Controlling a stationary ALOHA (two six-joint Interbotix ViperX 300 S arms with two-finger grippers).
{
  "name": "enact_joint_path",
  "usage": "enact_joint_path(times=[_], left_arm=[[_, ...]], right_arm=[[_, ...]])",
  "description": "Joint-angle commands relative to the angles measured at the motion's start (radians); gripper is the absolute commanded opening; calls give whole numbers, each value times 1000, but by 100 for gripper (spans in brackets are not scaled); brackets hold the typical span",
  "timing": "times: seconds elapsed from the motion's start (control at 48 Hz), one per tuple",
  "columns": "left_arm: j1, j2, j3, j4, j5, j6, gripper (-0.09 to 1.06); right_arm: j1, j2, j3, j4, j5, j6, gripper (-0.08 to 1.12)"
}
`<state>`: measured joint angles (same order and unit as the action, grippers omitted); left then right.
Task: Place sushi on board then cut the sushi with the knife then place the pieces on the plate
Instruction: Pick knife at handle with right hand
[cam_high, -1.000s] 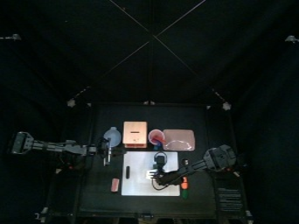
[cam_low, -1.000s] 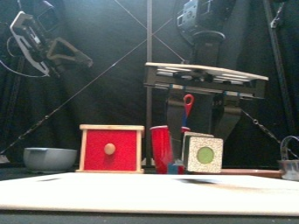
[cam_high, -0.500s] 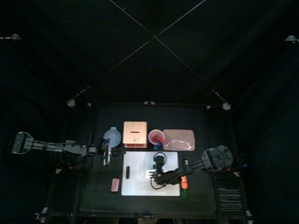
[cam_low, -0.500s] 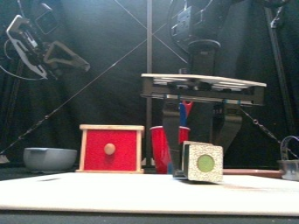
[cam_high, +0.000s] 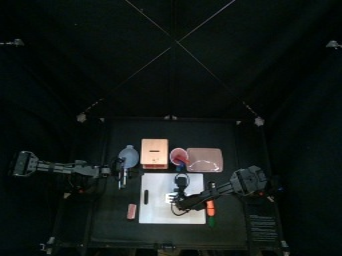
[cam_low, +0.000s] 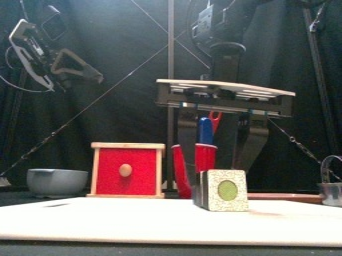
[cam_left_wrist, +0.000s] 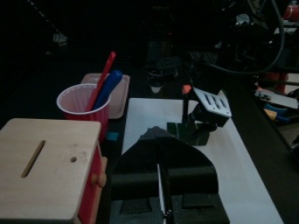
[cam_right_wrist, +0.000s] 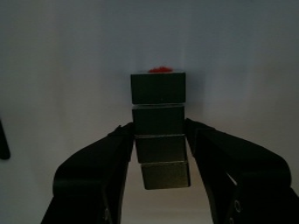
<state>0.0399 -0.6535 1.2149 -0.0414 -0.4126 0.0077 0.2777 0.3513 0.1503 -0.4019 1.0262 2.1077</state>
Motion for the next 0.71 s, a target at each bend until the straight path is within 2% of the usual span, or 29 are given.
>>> enact_joint_path(times=[0.021, 0.333, 0.521, 0.708], left_arm=[[3, 0, -12, 3, -5, 0, -2], [5, 0, -14, 2, -3, 0, -2], [6, 0, -14, 0, -3, -2, -2], [5, 0, -12, -8, -3, -3, -2]], right_arm=[[2, -98, 6, -14, 23, -2, 84], [38, -268, 95, -48, 87, -55, 83], [28, -362, 101, -46, 91, -341, 83], [-58, -445, 95, -2, 115, -683, 83]])
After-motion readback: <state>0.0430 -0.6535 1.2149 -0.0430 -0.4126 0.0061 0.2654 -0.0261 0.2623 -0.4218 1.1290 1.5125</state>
